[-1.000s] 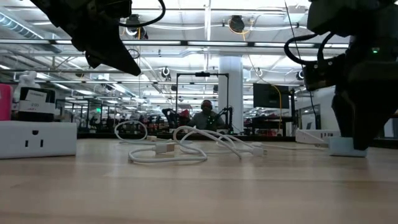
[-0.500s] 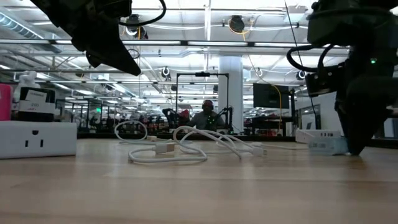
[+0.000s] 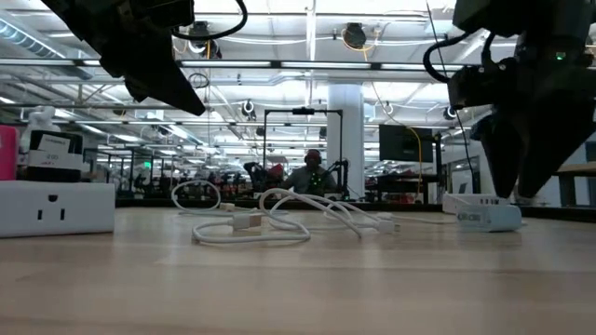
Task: Insert USB
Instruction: Insert the blue charger adapter into the top white outlet extension
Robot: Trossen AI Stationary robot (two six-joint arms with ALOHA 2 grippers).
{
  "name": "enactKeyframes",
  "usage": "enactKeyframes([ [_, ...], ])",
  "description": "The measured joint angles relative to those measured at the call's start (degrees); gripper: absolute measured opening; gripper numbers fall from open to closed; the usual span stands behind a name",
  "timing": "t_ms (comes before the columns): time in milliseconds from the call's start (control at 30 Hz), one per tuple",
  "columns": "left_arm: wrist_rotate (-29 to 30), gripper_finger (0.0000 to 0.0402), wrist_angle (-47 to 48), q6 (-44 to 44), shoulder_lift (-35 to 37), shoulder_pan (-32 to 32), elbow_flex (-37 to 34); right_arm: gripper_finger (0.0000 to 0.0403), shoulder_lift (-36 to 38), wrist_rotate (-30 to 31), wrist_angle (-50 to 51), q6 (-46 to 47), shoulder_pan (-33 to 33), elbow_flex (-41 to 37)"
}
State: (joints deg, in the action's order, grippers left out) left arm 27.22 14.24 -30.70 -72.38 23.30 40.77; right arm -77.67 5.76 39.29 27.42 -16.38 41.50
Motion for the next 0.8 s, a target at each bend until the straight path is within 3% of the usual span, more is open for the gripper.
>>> enactKeyframes([
  [167,-0.33,0.0,-0.02,-0.35,0.0,-0.02,0.0,0.0288,-0.13,0.44,-0.75,-9.92,1.85,0.0],
  [367,-0.42,0.0,-0.06,-0.42,0.0,-0.02,0.0,0.0293,-3.04,-0.16,-1.88,-17.22,3.9,0.0],
  [633,-0.44,0.0,-0.12,-0.39,0.0,-0.02,0.0,0.027,-8.23,-1.4,-8.48,-20.55,4.06,0.01],
  [800,-0.44,0.0,0.0,-0.41,0.0,-0.02,0.0,0.0192,-9.2,-1.53,-5.16,-19.65,4.68,0.23],
])
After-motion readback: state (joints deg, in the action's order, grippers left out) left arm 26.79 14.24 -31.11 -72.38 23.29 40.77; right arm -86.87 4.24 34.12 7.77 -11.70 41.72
